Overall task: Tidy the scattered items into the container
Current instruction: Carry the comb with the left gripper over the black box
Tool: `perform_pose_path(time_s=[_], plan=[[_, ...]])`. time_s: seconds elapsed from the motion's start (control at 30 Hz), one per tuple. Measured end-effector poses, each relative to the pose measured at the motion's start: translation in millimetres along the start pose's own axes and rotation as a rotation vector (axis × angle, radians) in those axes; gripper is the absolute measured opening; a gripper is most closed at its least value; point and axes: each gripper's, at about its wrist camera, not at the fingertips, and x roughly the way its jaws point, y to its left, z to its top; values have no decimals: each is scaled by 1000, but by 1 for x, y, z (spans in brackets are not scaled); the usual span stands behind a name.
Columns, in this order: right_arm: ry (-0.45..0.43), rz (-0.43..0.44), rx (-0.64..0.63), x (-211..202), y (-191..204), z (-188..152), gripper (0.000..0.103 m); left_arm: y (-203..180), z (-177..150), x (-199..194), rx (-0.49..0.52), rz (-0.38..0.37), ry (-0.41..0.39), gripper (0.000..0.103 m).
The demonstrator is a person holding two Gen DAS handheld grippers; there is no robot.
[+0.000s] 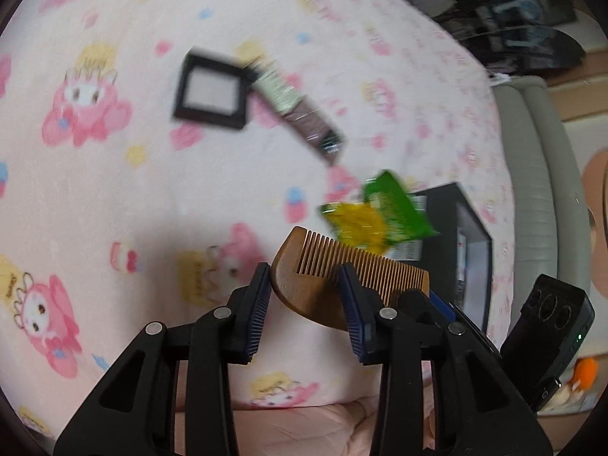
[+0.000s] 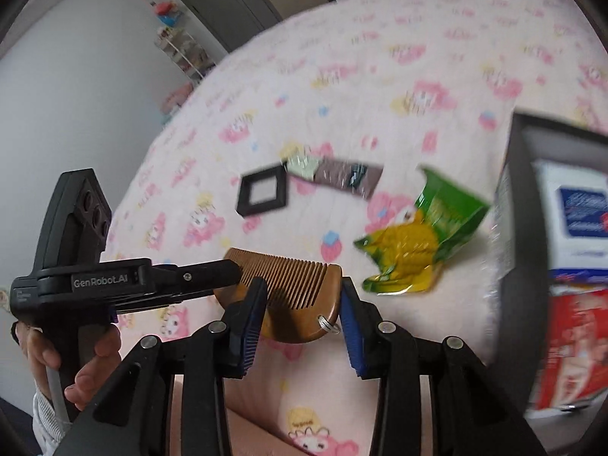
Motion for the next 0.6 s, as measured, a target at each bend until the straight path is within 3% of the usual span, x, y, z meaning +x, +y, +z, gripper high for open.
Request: perform_pose_path(time_s=[0.27,0.6], plan=[[-88,-60,-40,-77,-23,16,34,-100,-3,-21,136,-4,-39,37],[-198,-156,13,-173,-114,31,34,-217,-10,36,214,-127,16,37]])
